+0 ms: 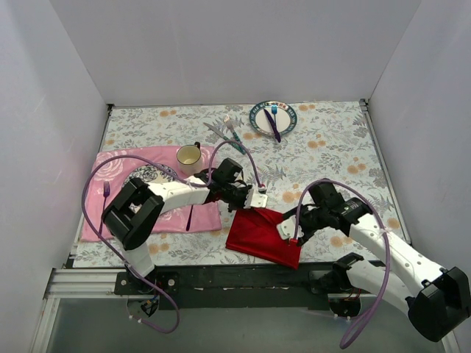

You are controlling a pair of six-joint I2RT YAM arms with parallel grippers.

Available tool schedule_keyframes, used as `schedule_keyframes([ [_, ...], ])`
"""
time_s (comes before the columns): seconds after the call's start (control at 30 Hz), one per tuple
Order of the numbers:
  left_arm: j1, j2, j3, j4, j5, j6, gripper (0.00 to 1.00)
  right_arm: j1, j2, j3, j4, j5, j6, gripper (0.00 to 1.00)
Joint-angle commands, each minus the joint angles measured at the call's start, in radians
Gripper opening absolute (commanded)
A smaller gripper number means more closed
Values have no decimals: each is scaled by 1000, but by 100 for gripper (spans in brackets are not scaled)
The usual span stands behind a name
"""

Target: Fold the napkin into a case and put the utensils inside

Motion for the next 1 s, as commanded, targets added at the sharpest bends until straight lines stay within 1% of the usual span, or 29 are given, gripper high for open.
schedule_keyframes([
  [0.0,-23,-81,-28,-15,-35,13,0,4,2,88,-26,-4,138,56],
  [0.03,-29,-84,-32,-14,-40,8,0,2,8,103,-32,-1,154,50],
  [0.13,-44,-91,-45,-14,-54,-2,0,-4,35,106,-55,-7,203,39],
  [0.23,-51,-98,-59,-12,-56,-16,0,-8,57,89,-32,-1,260,34],
  [0.3,-54,-105,-77,-12,-57,-25,0,-14,74,85,-11,1,283,33],
  [0.33,-57,-108,-85,-14,-59,-24,0,-22,78,83,-6,-2,301,30],
  [0.4,-61,-122,-114,-5,-59,-22,0,-30,87,79,8,-8,318,29],
  [0.43,-67,-127,-128,6,-62,-27,0,-42,89,79,15,-10,329,27],
  [0.5,-74,-139,-147,32,-74,-32,0,-59,92,89,28,-17,378,26],
  [0.63,-87,-139,-170,52,-89,-59,0,-116,109,118,19,-57,449,26],
  [0.73,-97,-139,-180,66,-91,-71,0,-142,155,135,-18,-79,492,26],
  [0.83,-103,-147,-197,94,-103,-79,0,-162,199,140,-27,-99,539,26],
  [0.9,-106,-151,-219,115,-117,-84,0,-165,230,137,-5,-87,625,29],
  [0.97,-110,-156,-240,133,-123,-81,0,-165,268,154,-21,-86,633,30],
])
